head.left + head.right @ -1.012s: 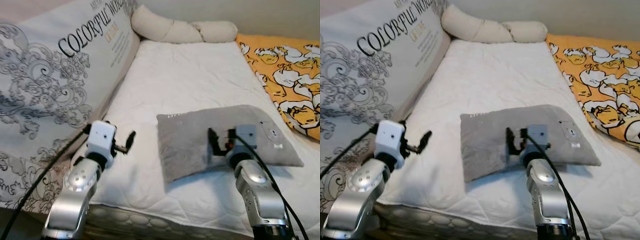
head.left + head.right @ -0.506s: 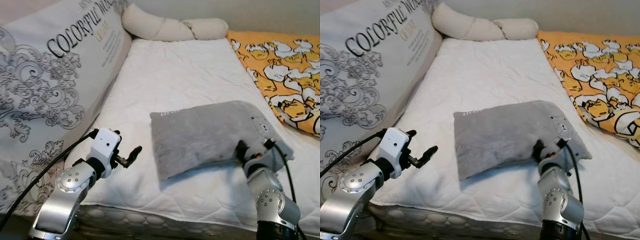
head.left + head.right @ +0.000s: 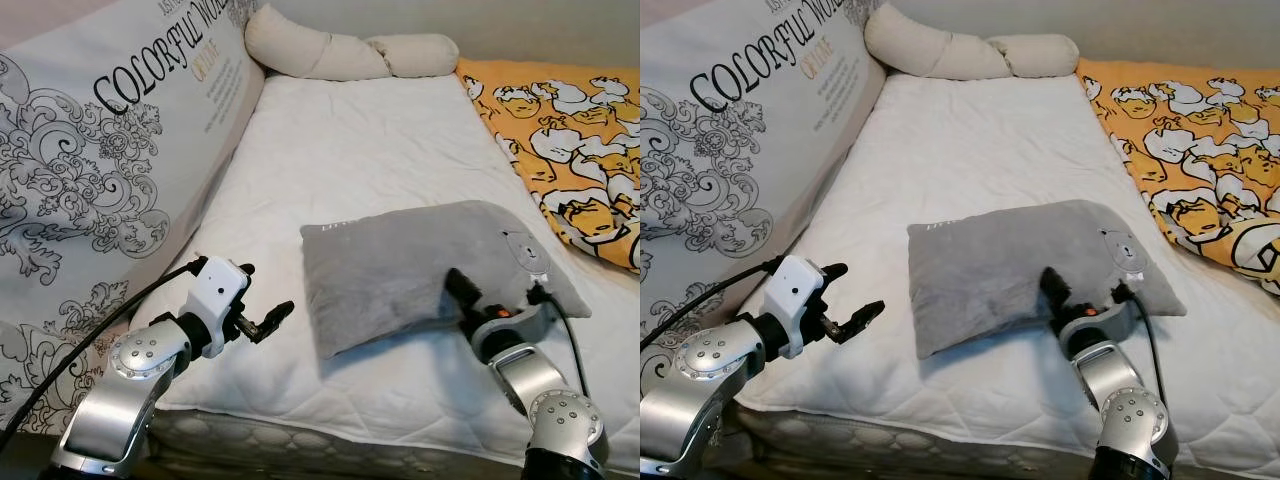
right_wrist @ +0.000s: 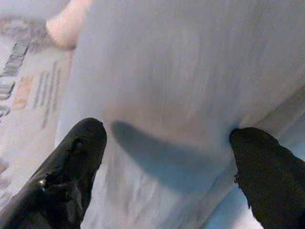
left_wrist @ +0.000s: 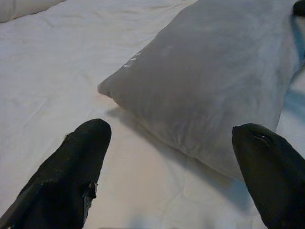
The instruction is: Clean up the room
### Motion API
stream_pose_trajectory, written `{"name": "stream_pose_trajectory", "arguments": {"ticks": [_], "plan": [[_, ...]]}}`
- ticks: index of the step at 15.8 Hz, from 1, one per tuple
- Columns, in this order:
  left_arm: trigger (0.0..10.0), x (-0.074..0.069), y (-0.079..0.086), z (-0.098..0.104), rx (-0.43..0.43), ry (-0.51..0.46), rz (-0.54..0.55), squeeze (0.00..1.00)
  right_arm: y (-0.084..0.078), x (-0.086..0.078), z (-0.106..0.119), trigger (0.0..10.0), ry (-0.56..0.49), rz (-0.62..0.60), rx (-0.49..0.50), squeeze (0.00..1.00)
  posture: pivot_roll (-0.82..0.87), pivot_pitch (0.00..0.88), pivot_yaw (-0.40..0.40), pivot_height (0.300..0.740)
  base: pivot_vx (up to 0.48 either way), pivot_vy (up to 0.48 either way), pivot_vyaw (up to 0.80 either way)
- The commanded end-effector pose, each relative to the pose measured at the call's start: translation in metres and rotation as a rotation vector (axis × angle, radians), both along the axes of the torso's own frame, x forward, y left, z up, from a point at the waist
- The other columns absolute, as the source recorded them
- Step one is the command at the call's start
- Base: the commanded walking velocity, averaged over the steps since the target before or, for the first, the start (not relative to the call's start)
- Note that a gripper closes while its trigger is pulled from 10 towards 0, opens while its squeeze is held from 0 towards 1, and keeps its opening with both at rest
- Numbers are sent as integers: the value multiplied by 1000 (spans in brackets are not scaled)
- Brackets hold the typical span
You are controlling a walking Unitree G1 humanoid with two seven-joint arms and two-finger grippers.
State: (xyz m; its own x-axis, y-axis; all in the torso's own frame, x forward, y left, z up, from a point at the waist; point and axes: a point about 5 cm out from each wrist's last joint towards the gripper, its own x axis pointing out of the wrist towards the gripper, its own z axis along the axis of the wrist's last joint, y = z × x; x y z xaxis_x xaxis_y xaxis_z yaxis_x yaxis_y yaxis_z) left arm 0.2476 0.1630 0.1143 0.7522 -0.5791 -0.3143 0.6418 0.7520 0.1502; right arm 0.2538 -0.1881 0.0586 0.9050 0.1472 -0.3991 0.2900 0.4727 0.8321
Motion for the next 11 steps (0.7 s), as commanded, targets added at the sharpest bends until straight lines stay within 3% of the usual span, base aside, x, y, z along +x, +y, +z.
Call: {"name": "stream_pose_trajectory", "arguments": {"ticks": [1,2,3,6,11], "plan": [[10000,2,-1,2,7,2,-20,0,18,0,-12,10000,46,61,111,1000,-35,0,43,740,0,0,0],[10000,3,-1,2,9,3,-26,0,18,0,-17,10000,78,78,137,1000,-35,0,45,740,0,0,0],[10000,3,-4,3,10,4,-39,0,18,3,-34,10000,152,105,177,0,-29,0,49,740,0,0,0],[10000,4,-4,5,18,1,-56,0,18,14,-45,10000,205,98,147,0,-14,0,50,740,0,0,0],[10000,5,-2,8,22,-5,-53,0,11,43,-22,10000,-75,41,107,0,-3,0,54,740,0,0,0]]}}
